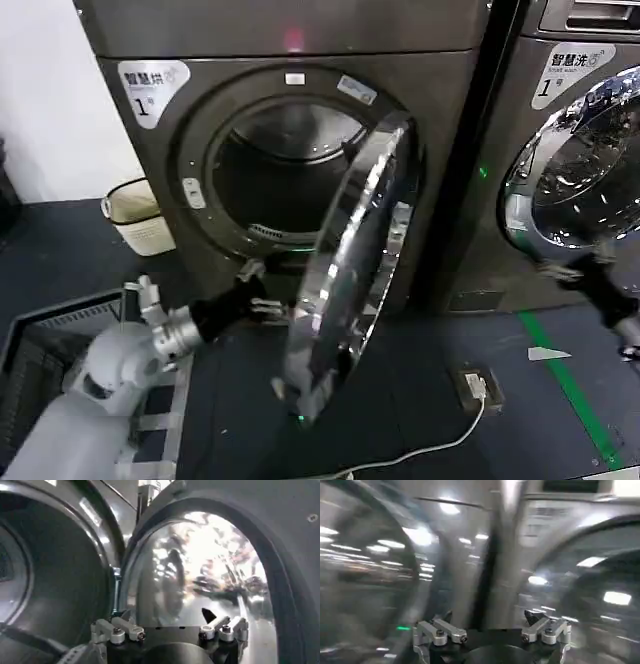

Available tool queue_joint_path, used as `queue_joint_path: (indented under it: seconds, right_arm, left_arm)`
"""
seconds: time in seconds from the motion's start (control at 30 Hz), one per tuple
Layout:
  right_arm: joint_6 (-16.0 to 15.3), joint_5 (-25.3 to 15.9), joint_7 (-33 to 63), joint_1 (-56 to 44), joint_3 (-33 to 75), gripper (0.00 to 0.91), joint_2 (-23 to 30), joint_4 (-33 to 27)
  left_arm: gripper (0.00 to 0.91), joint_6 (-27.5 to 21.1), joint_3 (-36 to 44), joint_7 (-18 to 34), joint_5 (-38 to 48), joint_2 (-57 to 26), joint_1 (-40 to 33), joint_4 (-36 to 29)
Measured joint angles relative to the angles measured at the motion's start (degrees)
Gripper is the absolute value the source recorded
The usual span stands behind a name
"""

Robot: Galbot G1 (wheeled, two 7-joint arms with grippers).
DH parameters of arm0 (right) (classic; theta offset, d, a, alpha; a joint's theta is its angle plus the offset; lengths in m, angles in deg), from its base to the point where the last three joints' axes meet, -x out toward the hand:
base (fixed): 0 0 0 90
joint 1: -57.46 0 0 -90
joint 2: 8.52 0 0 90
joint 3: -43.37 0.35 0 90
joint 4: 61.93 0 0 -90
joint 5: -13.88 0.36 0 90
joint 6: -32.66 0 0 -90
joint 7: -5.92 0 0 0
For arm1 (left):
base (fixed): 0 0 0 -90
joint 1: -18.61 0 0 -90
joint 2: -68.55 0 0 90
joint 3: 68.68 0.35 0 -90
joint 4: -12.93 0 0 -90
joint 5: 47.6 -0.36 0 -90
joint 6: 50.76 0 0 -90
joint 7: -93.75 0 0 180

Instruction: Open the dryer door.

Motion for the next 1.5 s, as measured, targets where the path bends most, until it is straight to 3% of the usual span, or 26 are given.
queue_joint_path:
  seconds: [0.33,0.63,1.03,1.5]
  right_arm:
    - [-5.9,-1.4,16.8,-6.5,15.9,0.907,3.1,2.7]
    - [-9.2,-2.2,24.3,-10.2,28.1,0.907,2.9,3.9]
    - [-8.8,-2.7,26.2,-10.6,35.7,0.907,2.8,4.3]
    - [-8.0,-2.3,25.3,-11.0,37.6,0.907,2.1,5.5]
  left_arm:
    - [0.907,2.2,14.7,3.1,-0.7,3.5,-8.4,1.3]
    - [0.907,6.2,29.2,5.2,-4.8,9.8,-18.1,8.7]
    - [0.907,10.3,40.8,8.9,-5.3,22.8,-28.5,22.4]
    - [0.907,15.4,42.7,14.2,-12.5,36.2,-33.6,38.1]
